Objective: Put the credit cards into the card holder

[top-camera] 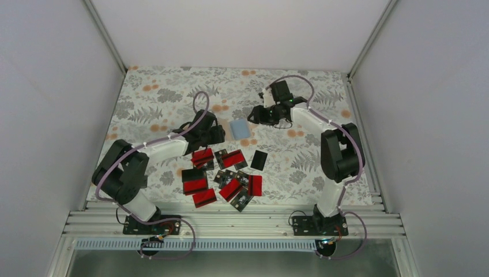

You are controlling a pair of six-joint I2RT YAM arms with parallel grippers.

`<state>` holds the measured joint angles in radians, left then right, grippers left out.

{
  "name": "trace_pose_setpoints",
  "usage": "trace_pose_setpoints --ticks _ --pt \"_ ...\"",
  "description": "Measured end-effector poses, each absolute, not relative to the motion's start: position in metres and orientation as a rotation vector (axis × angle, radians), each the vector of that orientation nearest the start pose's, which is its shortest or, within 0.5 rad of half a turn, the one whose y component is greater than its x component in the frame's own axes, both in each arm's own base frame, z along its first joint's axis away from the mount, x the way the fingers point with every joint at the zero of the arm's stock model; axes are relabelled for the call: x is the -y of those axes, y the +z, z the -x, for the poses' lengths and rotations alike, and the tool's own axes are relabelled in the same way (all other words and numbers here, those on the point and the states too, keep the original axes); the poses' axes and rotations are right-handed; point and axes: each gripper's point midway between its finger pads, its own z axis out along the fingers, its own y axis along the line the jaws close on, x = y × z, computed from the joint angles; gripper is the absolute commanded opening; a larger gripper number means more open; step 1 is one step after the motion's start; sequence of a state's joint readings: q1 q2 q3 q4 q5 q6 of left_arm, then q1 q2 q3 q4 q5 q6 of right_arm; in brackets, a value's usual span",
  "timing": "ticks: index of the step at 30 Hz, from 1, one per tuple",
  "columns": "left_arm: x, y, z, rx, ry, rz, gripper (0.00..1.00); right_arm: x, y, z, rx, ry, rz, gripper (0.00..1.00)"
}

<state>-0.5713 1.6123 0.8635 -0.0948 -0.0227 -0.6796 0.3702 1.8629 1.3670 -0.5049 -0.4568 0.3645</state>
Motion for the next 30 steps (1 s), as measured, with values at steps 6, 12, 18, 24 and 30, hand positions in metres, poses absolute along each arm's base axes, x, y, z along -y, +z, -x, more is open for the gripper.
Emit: trace_pose_setpoints --ticks 6,12,18,24,30 --pt "0.217 0.094 -0.345 -2.453 -0.535 0.103 0.62 -0.272 0.105 -0.377 -2.662 0.900 0.320 0.48" --pt "0.206 0.109 -0.328 -2.453 -0.509 0.067 0.64 -0.288 0.104 -0.365 -2.662 0.922 0.383 0.47" --pt "0.191 0.099 -0.296 -2.526 -0.447 0.036 0.64 -0.288 0.099 -0.352 -2.680 0.917 0.404 0.46" --pt "0.197 0.091 -0.257 -2.596 -0.447 -0.103 0.62 -0.273 0.093 -0.315 -2.718 0.892 0.403 0.46" --pt "0.227 0.086 -0.227 -2.612 -0.572 -0.307 0.58 -0.260 0.103 -0.254 -2.737 0.943 0.329 0.47"
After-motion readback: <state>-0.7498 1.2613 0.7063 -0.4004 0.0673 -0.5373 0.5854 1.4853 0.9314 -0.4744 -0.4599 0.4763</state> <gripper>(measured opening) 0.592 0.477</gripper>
